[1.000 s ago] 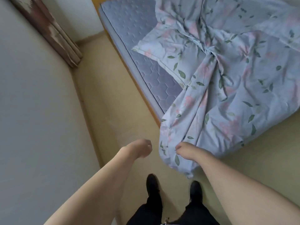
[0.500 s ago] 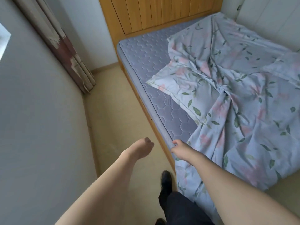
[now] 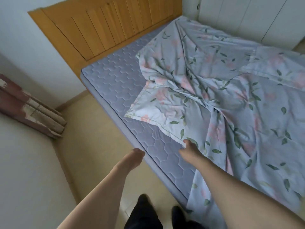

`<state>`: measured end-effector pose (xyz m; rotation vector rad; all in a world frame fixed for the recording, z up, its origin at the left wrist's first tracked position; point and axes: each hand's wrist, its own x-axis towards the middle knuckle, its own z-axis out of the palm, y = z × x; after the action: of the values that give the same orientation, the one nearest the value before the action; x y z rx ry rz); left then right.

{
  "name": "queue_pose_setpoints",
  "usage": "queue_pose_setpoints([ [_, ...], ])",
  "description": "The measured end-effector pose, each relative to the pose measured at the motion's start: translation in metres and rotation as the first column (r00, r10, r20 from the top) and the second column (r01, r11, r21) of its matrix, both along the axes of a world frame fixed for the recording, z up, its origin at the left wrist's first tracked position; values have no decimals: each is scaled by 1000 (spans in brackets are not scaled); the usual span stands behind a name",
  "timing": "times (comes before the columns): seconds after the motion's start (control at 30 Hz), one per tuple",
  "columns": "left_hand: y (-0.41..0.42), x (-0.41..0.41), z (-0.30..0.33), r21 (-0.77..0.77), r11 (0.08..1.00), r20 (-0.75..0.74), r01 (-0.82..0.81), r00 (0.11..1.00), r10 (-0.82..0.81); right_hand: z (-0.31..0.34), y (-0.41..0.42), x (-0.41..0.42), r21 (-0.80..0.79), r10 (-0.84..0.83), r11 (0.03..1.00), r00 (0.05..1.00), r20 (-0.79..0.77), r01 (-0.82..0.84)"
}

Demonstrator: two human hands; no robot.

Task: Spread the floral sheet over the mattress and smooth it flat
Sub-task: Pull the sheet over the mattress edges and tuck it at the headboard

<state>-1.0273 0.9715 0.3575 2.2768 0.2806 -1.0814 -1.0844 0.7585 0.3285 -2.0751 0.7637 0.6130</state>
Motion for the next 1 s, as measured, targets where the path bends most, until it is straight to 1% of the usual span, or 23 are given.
queue_pose_setpoints([
  [0.07,-3,39,-11,-34,998,-43,-49,998,48,-4,-7,33,-23,-28,999,1000,-1,28],
  [0.17,-24,117,-30,-107,979,-98,-173,982,163,-21,-20,91,-83,-93,992,996,-16,91],
  [0.2,-30,136,-39,-122,973,-145,-196,973,178,-29,-23,107,-109,-106,989,994,-28,103],
  [0.27,-43,183,-79,-92,961,-253,-259,940,229,-55,-30,146,-156,-164,976,984,-70,152],
  [0.3,-51,204,-100,-98,949,-302,-298,918,257,-71,-33,162,-179,-167,972,982,-92,149],
  [0.4,-82,250,-155,-134,928,-400,-348,876,270,-118,-48,201,-308,-136,947,982,-131,90],
  [0.47,-105,270,-207,-165,910,-444,-379,853,275,-164,-59,222,-403,-92,915,979,-180,12],
  [0.53,-129,282,-255,-196,900,-505,-390,827,248,-210,-72,232,-482,-96,876,965,-243,-34],
  [0.6,-150,287,-283,-219,886,-554,-407,800,231,-241,-84,235,-564,-118,824,960,-253,-47],
  [0.63,-163,288,-311,-213,887,-569,-409,790,228,-270,-92,236,-606,-118,793,958,-260,-66],
  [0.73,-183,295,-334,-151,887,-526,-438,795,303,-289,-102,242,-685,1,698,956,-292,-209],
  [0.77,-185,295,-343,-139,892,-494,-430,811,314,-295,-103,245,-694,31,675,949,-314,-252],
  [0.8,-184,297,-347,-135,890,-463,-435,822,332,-295,-104,248,-686,50,671,941,-336,-280],
  [0.9,-168,295,-337,-170,885,-412,-433,847,336,-276,-96,252,-616,18,751,940,-341,-238],
  [1.0,-150,299,-287,-230,858,-367,-459,857,360,-225,-85,257,-553,17,809,947,-320,-201],
])
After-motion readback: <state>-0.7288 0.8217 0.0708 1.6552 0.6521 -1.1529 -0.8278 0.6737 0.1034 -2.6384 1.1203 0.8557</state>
